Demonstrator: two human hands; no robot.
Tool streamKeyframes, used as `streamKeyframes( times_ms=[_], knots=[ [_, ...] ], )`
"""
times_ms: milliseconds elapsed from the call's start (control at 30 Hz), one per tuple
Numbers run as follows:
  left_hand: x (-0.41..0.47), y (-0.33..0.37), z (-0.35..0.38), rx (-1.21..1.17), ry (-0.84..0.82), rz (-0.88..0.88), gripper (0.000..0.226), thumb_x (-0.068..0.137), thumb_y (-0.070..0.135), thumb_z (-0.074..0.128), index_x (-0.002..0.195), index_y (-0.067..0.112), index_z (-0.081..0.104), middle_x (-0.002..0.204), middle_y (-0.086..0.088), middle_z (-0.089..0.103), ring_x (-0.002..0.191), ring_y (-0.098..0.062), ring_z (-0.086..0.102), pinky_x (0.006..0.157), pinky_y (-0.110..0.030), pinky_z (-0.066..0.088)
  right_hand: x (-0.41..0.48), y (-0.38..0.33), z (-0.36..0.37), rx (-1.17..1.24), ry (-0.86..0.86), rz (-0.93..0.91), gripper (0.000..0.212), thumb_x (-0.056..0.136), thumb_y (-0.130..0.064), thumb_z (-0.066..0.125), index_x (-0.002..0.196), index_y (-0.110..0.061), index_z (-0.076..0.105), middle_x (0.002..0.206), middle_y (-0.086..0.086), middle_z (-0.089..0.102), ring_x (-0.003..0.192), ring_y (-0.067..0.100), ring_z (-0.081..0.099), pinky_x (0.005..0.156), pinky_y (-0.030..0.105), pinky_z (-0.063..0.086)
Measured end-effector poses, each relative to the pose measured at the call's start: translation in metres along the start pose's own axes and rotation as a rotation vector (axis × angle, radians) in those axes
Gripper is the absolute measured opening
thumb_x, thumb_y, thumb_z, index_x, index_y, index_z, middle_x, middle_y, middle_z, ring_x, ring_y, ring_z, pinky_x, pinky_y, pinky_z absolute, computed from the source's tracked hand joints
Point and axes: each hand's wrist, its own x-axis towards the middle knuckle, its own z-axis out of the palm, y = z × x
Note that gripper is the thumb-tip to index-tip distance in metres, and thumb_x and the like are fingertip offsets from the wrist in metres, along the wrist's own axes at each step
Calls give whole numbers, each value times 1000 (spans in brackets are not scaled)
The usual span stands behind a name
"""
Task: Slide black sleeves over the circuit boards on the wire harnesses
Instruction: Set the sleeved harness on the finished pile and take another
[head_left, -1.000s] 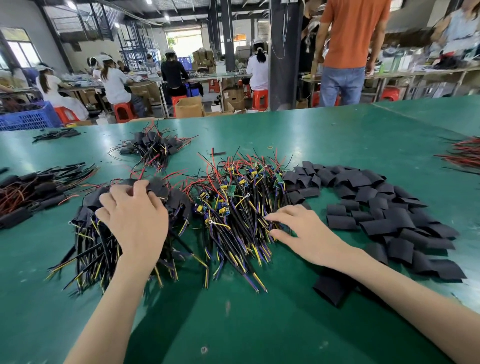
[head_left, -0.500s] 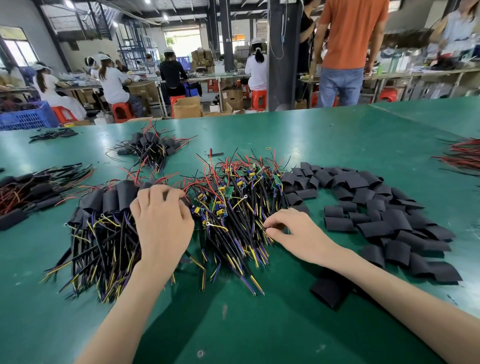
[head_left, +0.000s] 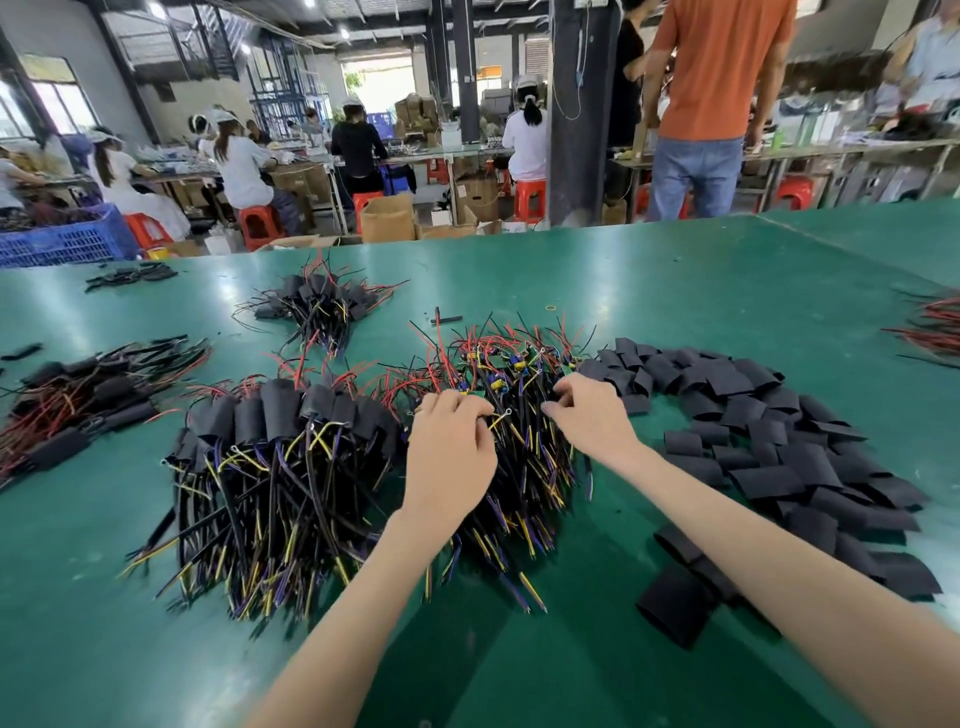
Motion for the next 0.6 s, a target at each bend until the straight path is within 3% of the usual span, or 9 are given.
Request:
streamKeyframes(
  times_ms=[100,167,200,233,267,333,400,467,600],
  knots=[
    [1,7,8,-110,24,-87,22,87,2,51,100,9,67,100,-7,63,95,-25,46,88,-34,38,14,-7,8,11,-15,100,26,85,-14,60,108,-2,66,103,13,68,97,27,62,78,29,46],
    [-3,9,12,-150,21,-85,23,87,0,52,101,9,67,99,-6,62,95,-25,46,87,-31,37,23,-8,8,131,-24,184,25,80,-7,59,97,7,67,90,23,68,88,35,63,70,32,48],
    [-6,9,13,-161,15,-68,24,87,-1,52,102,10,67,99,-6,62,96,-24,46,88,-30,37,25,-9,7,245,-37,227,25,78,-5,58,97,11,65,79,26,64,102,36,58,62,32,46],
    [-9,9,13,-174,12,-51,24,88,-1,51,103,10,67,100,-5,62,98,-23,46,88,-27,36,27,-10,5,377,-49,259,25,79,-3,58,99,12,64,66,21,58,68,13,33,56,30,41],
    [-10,9,12,-192,15,-39,25,88,-2,51,104,9,67,100,-5,62,98,-22,46,88,-23,35,28,-12,2,505,-59,283,22,81,-1,58,99,10,65,58,14,51,53,23,43,52,28,35],
    [-10,10,9,-247,40,-39,25,89,-4,51,103,8,67,100,-4,63,98,-22,48,86,-13,31,29,-18,-3,744,-58,302,15,85,0,58,99,1,64,52,5,45,45,13,37,47,23,33],
    [-8,11,6,-315,72,-70,25,90,-5,50,102,8,67,101,-3,63,98,-19,49,85,-10,31,29,-25,-6,974,-62,305,12,88,4,55,98,-3,58,54,3,41,38,7,36,41,18,31],
    [-7,13,4,-376,86,-82,25,90,-6,50,102,8,67,101,-2,63,98,-19,52,85,-17,37,32,-27,-10,1211,-105,353,13,90,7,49,92,-5,54,60,4,40,37,4,35,41,16,28],
    [-7,14,2,-476,56,-96,24,92,-5,50,104,8,67,99,-3,65,89,-19,58,82,-26,45,36,-21,-22,1476,-397,432,16,88,4,37,84,-8,46,65,3,43,42,8,28,43,17,25]
  ],
)
